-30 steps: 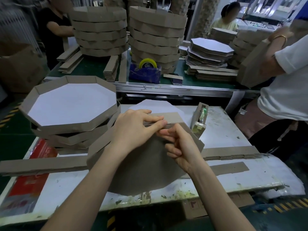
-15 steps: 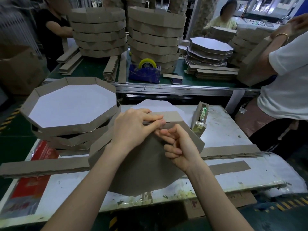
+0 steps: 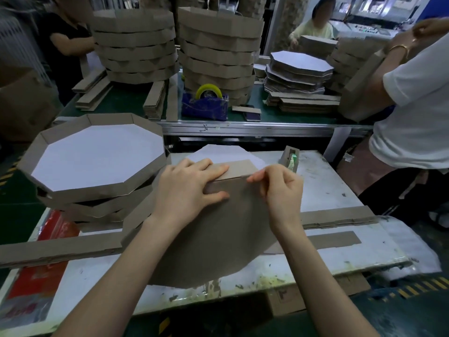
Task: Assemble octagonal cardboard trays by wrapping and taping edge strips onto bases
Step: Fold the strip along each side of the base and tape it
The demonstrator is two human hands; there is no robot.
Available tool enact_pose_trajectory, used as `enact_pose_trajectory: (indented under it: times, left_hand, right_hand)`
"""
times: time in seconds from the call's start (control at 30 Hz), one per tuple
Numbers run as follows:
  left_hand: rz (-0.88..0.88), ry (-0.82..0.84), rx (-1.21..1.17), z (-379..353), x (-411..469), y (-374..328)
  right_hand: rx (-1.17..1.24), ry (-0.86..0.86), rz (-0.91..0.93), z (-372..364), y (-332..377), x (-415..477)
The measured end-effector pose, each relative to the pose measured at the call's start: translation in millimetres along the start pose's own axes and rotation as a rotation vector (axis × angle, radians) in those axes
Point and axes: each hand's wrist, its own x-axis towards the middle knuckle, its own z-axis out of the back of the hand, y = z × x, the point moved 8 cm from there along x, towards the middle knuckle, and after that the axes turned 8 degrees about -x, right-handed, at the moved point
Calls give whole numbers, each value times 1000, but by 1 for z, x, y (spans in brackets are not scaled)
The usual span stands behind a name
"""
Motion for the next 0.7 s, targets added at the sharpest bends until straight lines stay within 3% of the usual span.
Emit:
enact_pose_trajectory:
  times: [0.13,0.33,0.57,0.7]
  left_hand:
    - [12,58,104,-1,-8,0]
    - [6,89,259,1,-12,-9]
    - [-50,74,180,-19,17,-62]
    - [-107,87,145,-15,14,-59]
  right_hand:
    - [-148,-21,127,15,6,29]
    - [-487,461,31,-7,-27,42]
    - [-396,571,67,-16,-18,30]
    - [-346,708,-31,-8,-25,27]
